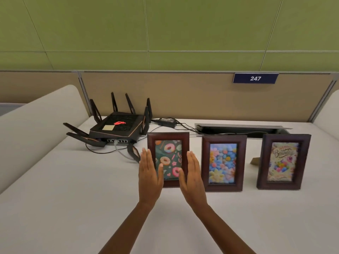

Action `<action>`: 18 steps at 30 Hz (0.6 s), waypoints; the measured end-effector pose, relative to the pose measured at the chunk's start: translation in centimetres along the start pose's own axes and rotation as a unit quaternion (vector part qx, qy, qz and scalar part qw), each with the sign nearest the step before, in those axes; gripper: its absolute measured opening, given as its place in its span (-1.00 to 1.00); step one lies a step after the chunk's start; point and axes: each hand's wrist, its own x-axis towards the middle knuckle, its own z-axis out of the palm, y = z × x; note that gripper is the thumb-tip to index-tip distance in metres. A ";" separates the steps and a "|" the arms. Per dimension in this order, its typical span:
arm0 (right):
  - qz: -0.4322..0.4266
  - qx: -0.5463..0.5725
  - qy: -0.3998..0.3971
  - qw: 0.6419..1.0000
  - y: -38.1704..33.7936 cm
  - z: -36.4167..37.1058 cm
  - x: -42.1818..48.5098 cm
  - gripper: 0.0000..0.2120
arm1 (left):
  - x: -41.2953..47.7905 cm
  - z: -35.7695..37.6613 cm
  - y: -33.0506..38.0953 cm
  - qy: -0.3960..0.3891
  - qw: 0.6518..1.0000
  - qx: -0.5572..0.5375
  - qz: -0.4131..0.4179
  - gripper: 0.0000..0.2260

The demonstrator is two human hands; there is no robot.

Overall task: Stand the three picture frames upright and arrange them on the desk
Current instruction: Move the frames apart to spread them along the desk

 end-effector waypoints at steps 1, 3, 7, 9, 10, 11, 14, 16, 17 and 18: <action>0.020 -0.001 0.003 1.000 0.1 0.4 -0.1 -0.47 | -0.3 0.0 -0.6 -0.009 1.000 -0.010 -0.015 -0.45; 0.056 -0.004 0.006 0.998 0.5 1.0 -0.3 -0.45 | -0.9 0.2 -1.4 -0.029 0.998 -0.033 -0.051 -0.45; 0.120 -0.015 -0.002 0.993 1.3 1.6 -0.7 -0.41 | -1.9 0.6 -2.3 -0.067 0.988 -0.085 -0.114 -0.47; 0.158 -0.014 -0.018 0.987 1.8 1.8 -0.7 -0.40 | -2.2 0.7 -2.7 -0.083 0.982 -0.099 -0.135 -0.48; 0.176 -0.011 -0.028 0.984 2.1 1.8 -0.7 -0.40 | -2.4 0.8 -2.9 -0.092 0.980 -0.106 -0.141 -0.49; 0.192 -0.003 -0.039 0.981 2.3 1.8 -0.7 -0.40 | -2.5 0.8 -3.0 -0.102 0.978 -0.113 -0.144 -0.50; 0.225 0.038 -0.077 0.971 2.8 1.9 -0.7 -0.43 | -2.4 1.0 -3.4 -0.119 0.971 -0.126 -0.162 -0.53; 0.237 0.051 -0.099 0.965 3.1 2.0 -0.7 -0.46 | -2.0 1.2 -3.5 -0.118 0.966 -0.127 -0.190 -0.56; 0.241 0.056 -0.105 0.963 3.2 1.9 -0.6 -0.48 | -1.8 1.2 -3.6 -0.115 0.964 -0.129 -0.203 -0.58; 0.245 0.061 -0.106 0.962 3.2 1.9 -0.4 -0.50 | -1.6 1.2 -3.5 -0.112 0.962 -0.131 -0.214 -0.59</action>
